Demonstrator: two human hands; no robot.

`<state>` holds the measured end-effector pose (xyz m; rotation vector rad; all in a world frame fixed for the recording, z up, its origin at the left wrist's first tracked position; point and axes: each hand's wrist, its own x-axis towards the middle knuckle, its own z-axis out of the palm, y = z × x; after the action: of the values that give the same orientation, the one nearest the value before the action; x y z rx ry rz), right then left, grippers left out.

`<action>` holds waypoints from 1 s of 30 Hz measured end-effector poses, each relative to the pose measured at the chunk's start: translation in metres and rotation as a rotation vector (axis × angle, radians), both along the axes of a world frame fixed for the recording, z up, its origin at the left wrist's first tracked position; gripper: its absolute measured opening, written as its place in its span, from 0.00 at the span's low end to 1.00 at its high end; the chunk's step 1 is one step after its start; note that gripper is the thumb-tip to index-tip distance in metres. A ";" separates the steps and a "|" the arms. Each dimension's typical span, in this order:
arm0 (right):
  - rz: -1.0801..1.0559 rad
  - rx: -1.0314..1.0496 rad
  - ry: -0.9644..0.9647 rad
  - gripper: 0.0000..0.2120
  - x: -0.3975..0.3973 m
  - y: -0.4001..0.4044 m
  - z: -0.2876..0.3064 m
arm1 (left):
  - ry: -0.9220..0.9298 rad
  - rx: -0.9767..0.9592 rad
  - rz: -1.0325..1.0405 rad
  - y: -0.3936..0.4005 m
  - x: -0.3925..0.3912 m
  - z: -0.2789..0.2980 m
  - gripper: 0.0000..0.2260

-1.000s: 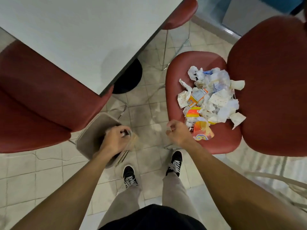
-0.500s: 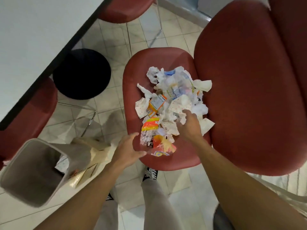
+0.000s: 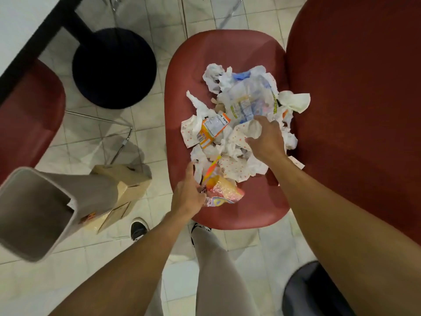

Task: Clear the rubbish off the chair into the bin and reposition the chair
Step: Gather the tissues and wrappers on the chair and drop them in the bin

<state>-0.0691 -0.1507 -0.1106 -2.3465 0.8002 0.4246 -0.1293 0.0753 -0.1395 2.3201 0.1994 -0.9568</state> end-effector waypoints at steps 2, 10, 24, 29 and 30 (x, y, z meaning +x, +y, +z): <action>-0.027 0.017 -0.023 0.29 -0.003 0.002 0.004 | 0.003 0.014 0.017 0.002 0.000 0.000 0.31; -0.048 0.044 -0.145 0.29 -0.022 0.028 0.048 | -0.106 0.048 -0.016 0.020 -0.001 0.027 0.10; 0.086 0.155 -0.283 0.29 -0.030 0.199 0.121 | -0.287 -0.167 0.305 0.229 0.033 0.100 0.07; 0.177 0.154 -0.313 0.28 -0.020 0.290 0.131 | -0.340 -0.150 0.458 0.339 0.040 0.138 0.11; 0.200 0.153 -0.316 0.29 -0.018 0.306 0.132 | -0.358 -0.141 0.493 0.357 0.041 0.146 0.11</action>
<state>-0.0873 0.1548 0.0218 -2.2796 0.3735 0.1811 -0.0882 0.4321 0.0065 2.1196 0.5072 -0.2969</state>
